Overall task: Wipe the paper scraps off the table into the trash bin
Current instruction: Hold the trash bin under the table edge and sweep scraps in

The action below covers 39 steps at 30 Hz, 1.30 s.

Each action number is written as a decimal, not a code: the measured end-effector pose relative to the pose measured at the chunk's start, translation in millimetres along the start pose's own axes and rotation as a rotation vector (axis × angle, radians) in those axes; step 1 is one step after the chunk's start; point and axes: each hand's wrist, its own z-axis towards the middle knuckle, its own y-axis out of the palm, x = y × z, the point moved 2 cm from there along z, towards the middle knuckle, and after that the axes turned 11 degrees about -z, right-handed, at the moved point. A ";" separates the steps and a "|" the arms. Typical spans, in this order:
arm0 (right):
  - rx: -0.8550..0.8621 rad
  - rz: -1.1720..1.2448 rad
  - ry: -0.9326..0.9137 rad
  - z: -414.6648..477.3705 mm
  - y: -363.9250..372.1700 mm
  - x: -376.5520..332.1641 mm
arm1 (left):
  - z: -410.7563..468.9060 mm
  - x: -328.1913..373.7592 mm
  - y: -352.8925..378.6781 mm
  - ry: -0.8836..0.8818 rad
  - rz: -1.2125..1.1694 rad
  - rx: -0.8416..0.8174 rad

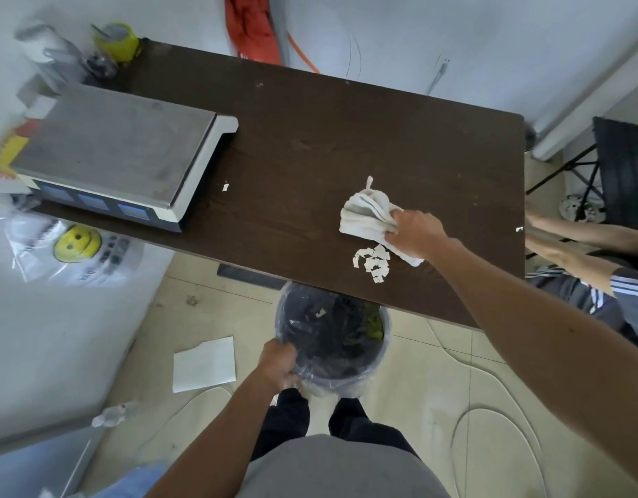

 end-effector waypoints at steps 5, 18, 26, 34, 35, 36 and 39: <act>-0.007 0.029 -0.015 -21.8 11.2 -14.8 | -15.0 4.6 3.4 -0.005 -0.045 -0.004; 0.026 0.037 -0.083 -76.0 26.9 -59.4 | -19.0 8.5 2.0 -0.026 -0.022 -0.001; -0.014 0.091 -0.222 -113.1 37.8 -98.8 | -16.1 12.2 0.1 -0.008 0.002 0.008; 0.120 0.166 -0.203 -93.7 -11.2 -78.9 | -13.1 21.6 -3.5 -0.006 0.006 0.010; 0.160 0.161 -0.173 -85.2 -18.4 -72.5 | -13.1 22.5 -3.8 -0.011 0.004 0.012; 0.197 0.151 -0.137 -77.1 -23.8 -66.6 | -13.3 23.7 -4.0 -0.016 0.002 0.016; 0.158 0.142 -0.012 -59.8 -21.5 -57.3 | -15.3 25.5 -4.1 -0.020 0.008 0.019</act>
